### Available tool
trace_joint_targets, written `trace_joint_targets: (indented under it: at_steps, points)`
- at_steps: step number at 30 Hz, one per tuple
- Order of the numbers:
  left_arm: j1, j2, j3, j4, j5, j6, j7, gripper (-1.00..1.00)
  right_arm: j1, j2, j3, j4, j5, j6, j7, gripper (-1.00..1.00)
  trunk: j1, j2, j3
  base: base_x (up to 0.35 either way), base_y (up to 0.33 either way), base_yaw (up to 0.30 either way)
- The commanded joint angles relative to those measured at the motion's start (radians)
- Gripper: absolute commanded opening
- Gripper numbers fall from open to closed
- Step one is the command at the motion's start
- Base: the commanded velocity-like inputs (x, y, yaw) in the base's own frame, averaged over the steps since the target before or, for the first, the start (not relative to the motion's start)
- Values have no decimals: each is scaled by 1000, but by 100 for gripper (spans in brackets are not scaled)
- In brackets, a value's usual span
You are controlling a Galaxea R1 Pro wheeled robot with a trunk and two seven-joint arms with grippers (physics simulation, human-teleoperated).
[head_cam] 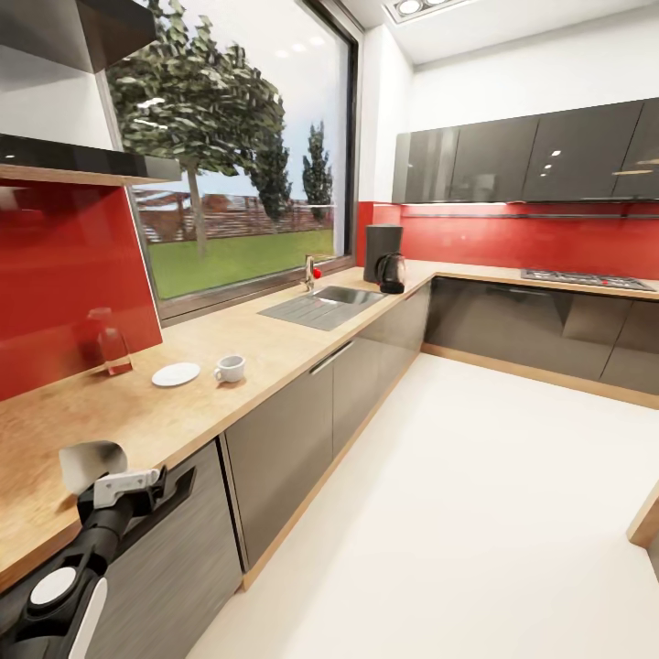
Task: Set up a coffee station on the kitchen countertop: keep the coffee maker on the countertop, move the bottle of coffee from the kitchen shelf to the counter next to the coffee maker, place a paper coffee filter on top of the coffee maker, put the saucer next to the coffee maker with the coffee cup on the saucer, and place the electric kettle next to the coffee maker.
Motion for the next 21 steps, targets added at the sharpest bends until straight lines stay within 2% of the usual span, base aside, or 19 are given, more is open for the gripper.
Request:
trace_joint_targets:
  at_steps: [1, 21]
  points:
    - [-1, 0, 0, -2, 0, 6, -1, 100, -1, 0, 0, 1, 1, -3, -1, 100, 0, -1, -1, 0, 0, 0]
    - [-1, 0, 3, -2, 0, 4, -1, 100, -1, 0, 0, 1, 1, -3, -1, 100, 0, -1, -1, 0, 0, 0]
